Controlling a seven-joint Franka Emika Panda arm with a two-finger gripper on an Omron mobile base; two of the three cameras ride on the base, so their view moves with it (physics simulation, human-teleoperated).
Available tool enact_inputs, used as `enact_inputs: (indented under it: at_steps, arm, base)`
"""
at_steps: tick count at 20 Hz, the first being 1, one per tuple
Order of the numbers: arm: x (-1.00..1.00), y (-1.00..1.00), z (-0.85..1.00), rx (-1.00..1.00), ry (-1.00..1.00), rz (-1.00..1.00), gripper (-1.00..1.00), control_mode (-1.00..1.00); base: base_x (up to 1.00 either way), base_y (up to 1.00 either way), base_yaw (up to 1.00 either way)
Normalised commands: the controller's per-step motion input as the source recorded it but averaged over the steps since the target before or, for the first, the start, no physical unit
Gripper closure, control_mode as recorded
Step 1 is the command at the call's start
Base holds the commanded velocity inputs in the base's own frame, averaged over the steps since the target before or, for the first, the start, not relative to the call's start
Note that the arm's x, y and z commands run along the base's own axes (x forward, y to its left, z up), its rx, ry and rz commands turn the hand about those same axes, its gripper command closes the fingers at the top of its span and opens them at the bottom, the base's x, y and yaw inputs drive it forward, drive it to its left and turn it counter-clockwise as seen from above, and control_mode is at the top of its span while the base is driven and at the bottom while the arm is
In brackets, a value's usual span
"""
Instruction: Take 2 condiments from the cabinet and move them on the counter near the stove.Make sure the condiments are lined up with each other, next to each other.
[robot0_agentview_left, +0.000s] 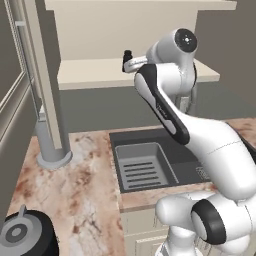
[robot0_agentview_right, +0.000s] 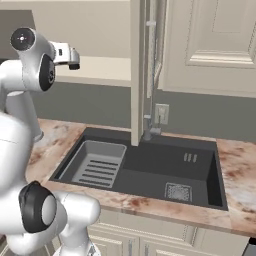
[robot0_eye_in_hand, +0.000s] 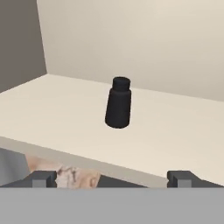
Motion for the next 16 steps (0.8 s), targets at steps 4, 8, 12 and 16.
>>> enact_inputs:
  at_steps: [4,8,12,16]
  arm:
    - [0.32,0.00,0.00,0.00,0.00,0.03,-1.00,-1.00]
    - [0.36,0.00,0.00,0.00,0.00,0.01,-1.00,-1.00]
    - [0.27,0.00,0.00,0.00,0.00,0.00,-1.00,-1.00]
    - [0.21,0.00,0.00,0.00,0.00,0.00,-1.00,-1.00]
  base:
    - [0.00,0.00,0.00]
    - [0.00,0.00,0.00]
    - [0.00,0.00,0.00]
    - [0.00,0.00,0.00]
